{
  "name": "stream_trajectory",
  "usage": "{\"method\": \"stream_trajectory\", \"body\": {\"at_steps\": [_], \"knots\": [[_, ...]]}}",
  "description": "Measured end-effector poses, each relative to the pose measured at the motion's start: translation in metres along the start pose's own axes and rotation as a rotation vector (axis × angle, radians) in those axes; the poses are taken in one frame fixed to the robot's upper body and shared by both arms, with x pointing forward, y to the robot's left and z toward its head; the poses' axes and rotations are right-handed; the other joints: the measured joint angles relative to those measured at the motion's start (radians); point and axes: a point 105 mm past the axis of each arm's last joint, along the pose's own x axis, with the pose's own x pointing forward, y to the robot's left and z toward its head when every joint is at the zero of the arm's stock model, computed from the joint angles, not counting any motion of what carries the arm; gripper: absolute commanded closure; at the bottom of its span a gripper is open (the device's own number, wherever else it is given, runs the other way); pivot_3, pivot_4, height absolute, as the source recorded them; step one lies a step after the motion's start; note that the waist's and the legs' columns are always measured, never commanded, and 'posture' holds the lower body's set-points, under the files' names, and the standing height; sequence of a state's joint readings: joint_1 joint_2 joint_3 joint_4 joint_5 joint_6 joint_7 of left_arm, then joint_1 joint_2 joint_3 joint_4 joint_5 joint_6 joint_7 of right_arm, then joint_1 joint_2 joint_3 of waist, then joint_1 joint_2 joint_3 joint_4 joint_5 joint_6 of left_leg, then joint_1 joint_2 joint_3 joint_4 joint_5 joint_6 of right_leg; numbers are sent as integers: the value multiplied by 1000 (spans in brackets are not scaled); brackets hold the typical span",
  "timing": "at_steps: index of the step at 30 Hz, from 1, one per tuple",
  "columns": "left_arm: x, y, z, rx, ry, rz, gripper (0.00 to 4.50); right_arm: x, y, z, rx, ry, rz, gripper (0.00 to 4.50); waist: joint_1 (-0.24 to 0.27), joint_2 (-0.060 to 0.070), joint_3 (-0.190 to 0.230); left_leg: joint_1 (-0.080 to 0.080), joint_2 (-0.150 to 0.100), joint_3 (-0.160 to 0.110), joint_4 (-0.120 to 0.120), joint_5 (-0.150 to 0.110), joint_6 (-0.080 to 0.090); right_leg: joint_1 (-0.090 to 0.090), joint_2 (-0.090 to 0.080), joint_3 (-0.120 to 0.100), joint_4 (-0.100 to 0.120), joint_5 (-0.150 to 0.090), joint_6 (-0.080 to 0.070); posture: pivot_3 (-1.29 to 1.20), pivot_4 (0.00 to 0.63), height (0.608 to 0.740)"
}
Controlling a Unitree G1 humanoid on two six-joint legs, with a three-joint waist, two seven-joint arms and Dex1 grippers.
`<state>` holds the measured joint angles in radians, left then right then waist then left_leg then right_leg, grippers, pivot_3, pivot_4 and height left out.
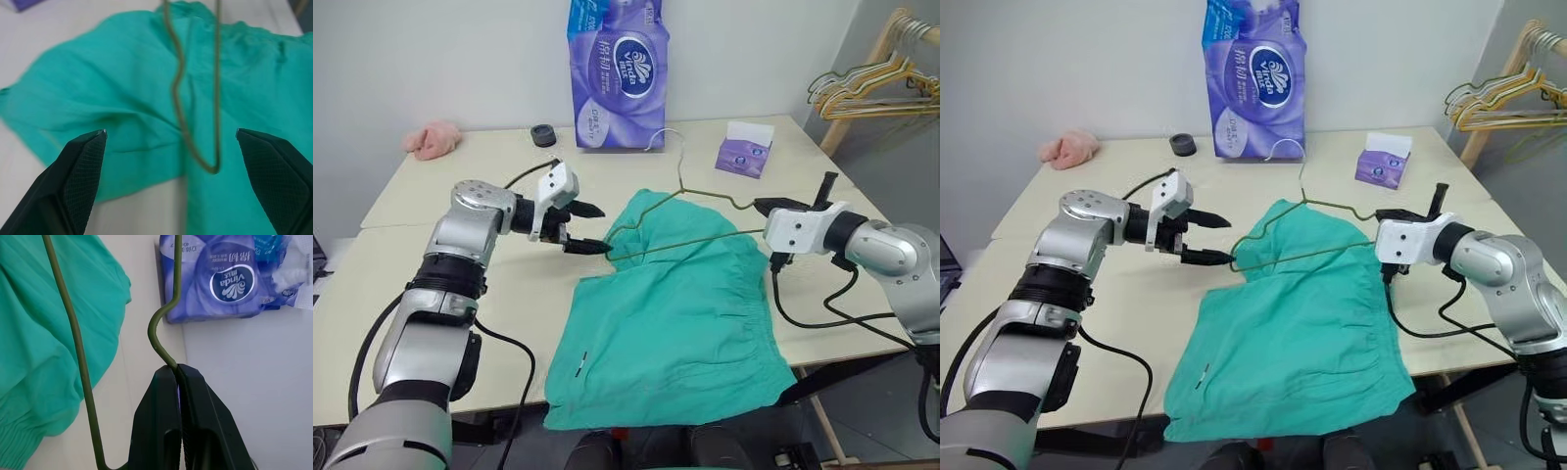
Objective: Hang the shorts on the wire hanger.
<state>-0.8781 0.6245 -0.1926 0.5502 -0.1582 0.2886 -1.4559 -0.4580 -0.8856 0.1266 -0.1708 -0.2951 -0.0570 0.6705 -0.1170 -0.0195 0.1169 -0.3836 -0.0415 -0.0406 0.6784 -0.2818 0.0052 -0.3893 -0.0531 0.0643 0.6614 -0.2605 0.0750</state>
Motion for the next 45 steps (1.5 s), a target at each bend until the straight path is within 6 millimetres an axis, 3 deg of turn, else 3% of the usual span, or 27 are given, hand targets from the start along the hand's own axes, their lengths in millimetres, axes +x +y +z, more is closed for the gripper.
{"method": "stream_trajectory", "body": {"at_steps": [7,10,23,29,30,37,41,42,45], "knots": [[14,-16,-11,-23,23,-66,0,7,2,10,3,-36,-4,4462,-4,0,0,1,0,0,1,0,0,0,0,0,2,0,0,-184,73,740],[17,-15,-11,-27,20,-58,540,8,-3,16,-16,-58,-21,4500,-7,0,0,1,0,-1,1,0,0,0,0,0,2,0,0,-184,72,740],[20,-19,-20,-46,27,-66,4310,10,-2,23,-17,-85,-35,4500,-24,0,0,1,0,-1,1,0,0,0,0,0,2,0,0,-184,71,740],[18,-16,-22,-52,35,-44,4409,11,1,24,12,-99,-24,4500,-25,0,0,1,0,-1,1,0,0,0,0,0,2,0,0,-182,71,740],[17,-16,-22,-55,37,-42,4500,10,1,25,18,-107,-20,3991,-25,0,0,1,0,-1,1,0,0,0,0,0,2,0,0,-182,71,740],[18,-16,-22,-54,34,-37,4500,3,12,36,70,-179,75,1818,-25,0,0,1,0,-1,1,0,0,0,0,0,2,0,0,-183,72,740],[15,-16,-24,-47,47,-30,4500,-19,23,25,247,-121,259,376,-23,0,0,0,0,-2,1,0,0,0,0,-1,2,0,0,-187,76,740],[13,-16,-26,-46,54,-28,4500,-23,21,23,280,-105,274,134,-23,0,0,0,0,-3,1,0,0,1,-1,-1,2,0,0,-187,76,740],[12,-20,-32,-9,83,-35,4500,-28,11,17,346,-65,279,134,-26,0,0,1,1,-2,1,0,0,1,-2,-1,2,1,-1,-187,76,740]]}}
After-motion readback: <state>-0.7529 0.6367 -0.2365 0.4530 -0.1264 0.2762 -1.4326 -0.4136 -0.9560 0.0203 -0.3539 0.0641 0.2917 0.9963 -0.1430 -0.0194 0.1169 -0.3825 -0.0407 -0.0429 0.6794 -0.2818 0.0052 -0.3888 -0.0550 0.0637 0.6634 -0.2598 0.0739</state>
